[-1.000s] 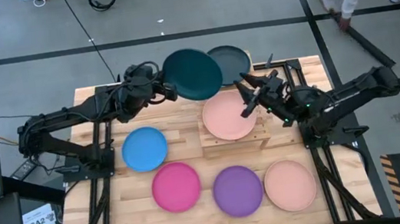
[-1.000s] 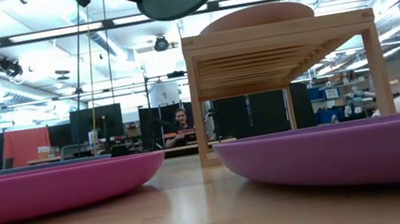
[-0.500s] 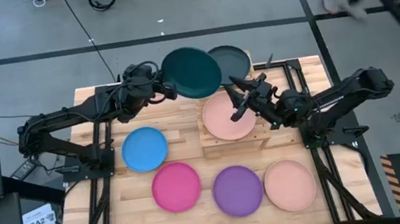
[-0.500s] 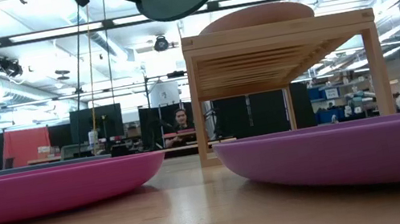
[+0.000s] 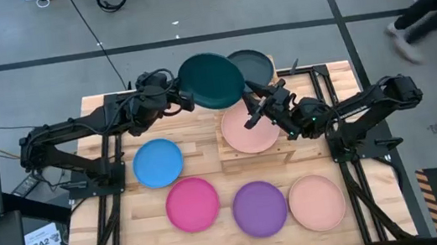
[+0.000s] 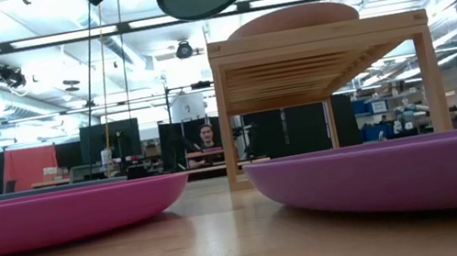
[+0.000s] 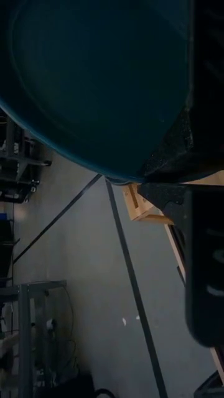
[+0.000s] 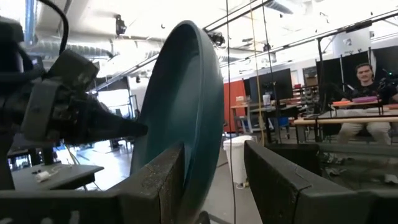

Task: Place and stack plates onto a shelf
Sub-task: Stack the dark green plate on top of the black plate

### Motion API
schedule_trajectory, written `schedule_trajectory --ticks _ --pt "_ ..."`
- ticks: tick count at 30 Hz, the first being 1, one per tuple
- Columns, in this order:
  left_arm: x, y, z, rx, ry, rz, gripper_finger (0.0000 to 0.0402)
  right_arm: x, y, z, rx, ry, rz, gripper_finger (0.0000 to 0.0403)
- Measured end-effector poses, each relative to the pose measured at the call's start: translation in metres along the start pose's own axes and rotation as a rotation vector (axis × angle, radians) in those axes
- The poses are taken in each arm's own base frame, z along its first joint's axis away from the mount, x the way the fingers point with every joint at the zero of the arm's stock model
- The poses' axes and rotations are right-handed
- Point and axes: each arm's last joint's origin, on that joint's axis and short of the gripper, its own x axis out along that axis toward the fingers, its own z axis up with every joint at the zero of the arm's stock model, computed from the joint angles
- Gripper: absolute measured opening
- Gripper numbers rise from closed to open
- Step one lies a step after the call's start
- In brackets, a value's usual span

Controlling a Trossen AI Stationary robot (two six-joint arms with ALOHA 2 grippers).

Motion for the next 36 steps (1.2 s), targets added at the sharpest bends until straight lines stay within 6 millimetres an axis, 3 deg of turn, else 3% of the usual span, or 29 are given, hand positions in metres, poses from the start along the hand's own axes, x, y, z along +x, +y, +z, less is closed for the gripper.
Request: schedule_trajectory --ticks 11,25,36 --pt "-0.003 -0.003 -0.002 0.009 0.004 -0.016 0.0014 0.014 0.006 0.016 0.030 -0.039 -0.021 0.0156" --pt "-0.003 -0.003 -0.002 0.012 0.005 -0.019 0.0019 0.015 0.003 0.015 0.019 -0.025 -0.094 0.0028" --pt "-0.003 -0.004 -0.002 0.004 0.027 -0.058 0.0020 0.017 -0.001 0.014 0.008 -0.017 -0.142 0.0021"
